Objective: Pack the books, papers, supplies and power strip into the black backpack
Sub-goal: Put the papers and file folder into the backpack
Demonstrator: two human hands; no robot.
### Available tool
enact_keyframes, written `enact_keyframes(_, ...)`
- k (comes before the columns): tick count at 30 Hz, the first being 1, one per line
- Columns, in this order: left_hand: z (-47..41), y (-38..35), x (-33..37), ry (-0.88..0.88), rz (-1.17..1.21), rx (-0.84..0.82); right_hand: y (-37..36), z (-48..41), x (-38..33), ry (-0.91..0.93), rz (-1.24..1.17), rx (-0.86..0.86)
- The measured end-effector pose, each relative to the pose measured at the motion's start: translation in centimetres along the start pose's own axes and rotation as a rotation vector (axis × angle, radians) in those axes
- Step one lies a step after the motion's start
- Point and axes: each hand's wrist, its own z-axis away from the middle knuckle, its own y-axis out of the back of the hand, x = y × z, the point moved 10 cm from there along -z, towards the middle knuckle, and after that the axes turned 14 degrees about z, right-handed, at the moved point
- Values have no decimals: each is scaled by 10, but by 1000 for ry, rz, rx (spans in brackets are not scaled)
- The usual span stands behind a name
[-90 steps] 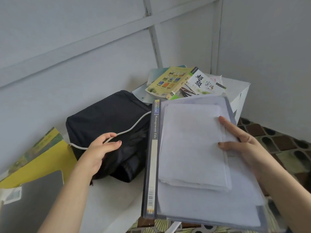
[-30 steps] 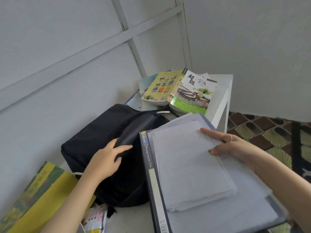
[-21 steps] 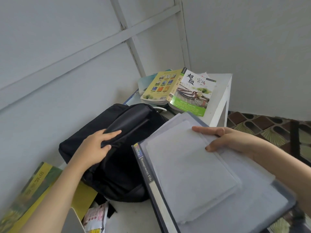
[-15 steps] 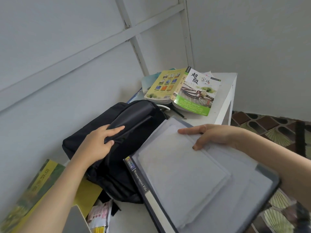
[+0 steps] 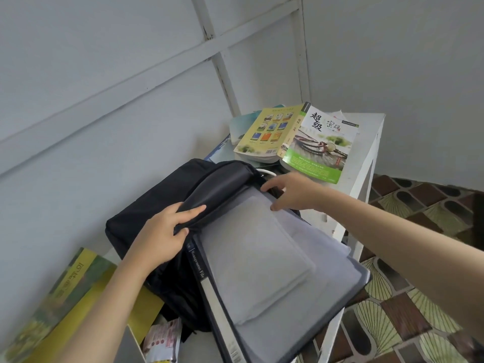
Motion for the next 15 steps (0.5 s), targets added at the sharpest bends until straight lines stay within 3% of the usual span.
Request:
enact_keyframes(3,-1,-1,-5,9,24,1,3,17,5,-6,135,-5)
enact_keyframes(7,-1,0,-5,-9,56,7,-43,56,27,-83,116,-404)
enact_keyframes(9,-2,1,-5,-14,67,9,-52,71,32,-99,66,-519)
enact_keyframes(11,-4,2,-6,-12,77,5,-52,76,30,-91,-50,-551)
enact_keyframes(15,-6,0,-5,-16,77,-18,-32,67,16,12,-157,-443)
